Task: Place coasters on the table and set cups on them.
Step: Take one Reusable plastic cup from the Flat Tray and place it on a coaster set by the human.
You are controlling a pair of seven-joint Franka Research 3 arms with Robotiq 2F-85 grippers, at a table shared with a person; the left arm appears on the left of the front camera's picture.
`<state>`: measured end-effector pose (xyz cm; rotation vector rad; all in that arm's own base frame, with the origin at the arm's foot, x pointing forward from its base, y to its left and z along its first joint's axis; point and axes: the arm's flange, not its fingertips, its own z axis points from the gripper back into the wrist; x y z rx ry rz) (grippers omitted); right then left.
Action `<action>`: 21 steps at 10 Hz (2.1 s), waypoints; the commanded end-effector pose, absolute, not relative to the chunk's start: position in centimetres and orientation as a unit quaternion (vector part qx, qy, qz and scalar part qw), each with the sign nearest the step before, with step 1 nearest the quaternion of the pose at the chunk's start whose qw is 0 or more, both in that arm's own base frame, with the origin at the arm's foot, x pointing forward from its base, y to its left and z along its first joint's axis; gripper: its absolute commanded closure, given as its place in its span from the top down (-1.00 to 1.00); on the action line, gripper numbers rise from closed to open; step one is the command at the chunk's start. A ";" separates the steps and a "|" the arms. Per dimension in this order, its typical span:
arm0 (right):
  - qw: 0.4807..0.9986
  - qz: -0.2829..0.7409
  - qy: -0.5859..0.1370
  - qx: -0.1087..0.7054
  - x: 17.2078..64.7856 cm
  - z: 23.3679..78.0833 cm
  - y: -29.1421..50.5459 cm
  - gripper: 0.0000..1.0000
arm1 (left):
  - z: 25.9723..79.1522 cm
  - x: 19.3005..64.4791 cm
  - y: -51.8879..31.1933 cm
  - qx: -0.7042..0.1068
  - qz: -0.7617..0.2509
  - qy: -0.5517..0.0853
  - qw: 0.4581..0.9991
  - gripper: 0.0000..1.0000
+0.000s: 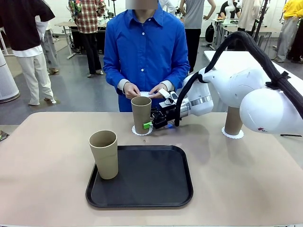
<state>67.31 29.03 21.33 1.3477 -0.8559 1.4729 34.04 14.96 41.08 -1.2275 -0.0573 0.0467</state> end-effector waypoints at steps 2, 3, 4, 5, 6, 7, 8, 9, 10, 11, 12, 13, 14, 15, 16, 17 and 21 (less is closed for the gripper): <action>0.465 0.600 -0.341 0.555 68.5 21.8 28.3 1.00 | 41.3 33.9 15.1 -0.580 0.019 -0.030 0.814 1.00; 0.465 0.600 -0.342 0.554 68.5 22.0 28.0 1.00 | 41.3 33.9 15.1 -0.580 0.019 -0.030 0.814 1.00; 0.466 0.599 -0.344 0.552 68.6 22.1 27.5 1.00 | 41.3 33.9 15.1 -0.580 0.019 -0.030 0.814 1.00; 0.468 0.599 -0.345 0.551 68.6 22.3 27.2 1.00 | 41.3 33.9 15.1 -0.580 0.019 -0.030 0.814 1.00; 0.472 0.599 -0.347 0.546 68.6 22.6 26.7 1.00 | 41.3 33.9 15.1 -0.580 0.019 -0.030 0.814 1.00; 0.475 0.598 -0.349 0.543 68.6 22.8 26.4 1.00 | 41.3 33.9 15.1 -0.580 0.019 -0.030 0.814 1.00; 0.476 0.598 -0.349 0.542 68.6 22.9 26.2 1.00 | 41.3 33.9 15.1 -0.580 0.019 -0.030 0.814 1.00; 0.476 0.599 -0.349 0.541 68.6 23.0 25.9 1.00 | 41.3 33.9 15.1 -0.580 0.019 -0.030 0.814 1.00; 0.478 0.599 -0.350 0.539 68.7 23.2 25.5 1.00 | 41.3 33.9 15.1 -0.580 0.019 -0.030 0.814 1.00; 0.481 0.599 -0.350 0.536 68.7 23.4 25.1 1.00 | 41.3 33.9 15.1 -0.580 0.019 -0.030 0.814 1.00; 0.486 0.599 -0.350 0.531 68.7 23.7 24.6 1.00 | 41.3 33.9 15.1 -0.580 0.019 -0.030 0.814 1.00; 0.494 0.602 -0.348 0.523 68.5 24.3 24.1 1.00 | 41.3 33.9 15.1 -0.580 0.019 -0.030 0.814 1.00; 0.510 0.607 -0.339 0.507 68.2 25.0 23.6 1.00 | 41.3 33.9 15.1 -0.580 0.019 -0.030 0.814 1.00; 0.532 0.611 -0.324 0.488 67.7 25.8 23.2 1.00 | 41.3 33.9 15.1 -0.580 0.019 -0.030 0.814 1.00; 0.553 0.616 -0.310 0.467 67.0 26.9 22.7 1.00 | 41.3 33.9 15.1 -0.580 0.019 -0.030 0.814 1.00; 0.564 0.626 -0.302 0.446 66.5 28.0 22.2 1.00 | 41.3 33.9 15.1 -0.580 0.019 -0.030 0.814 1.00; 0.640 0.627 -0.265 0.356 63.8 33.6 20.0 1.00 | 41.3 33.9 15.1 -0.580 0.019 -0.030 0.814 1.00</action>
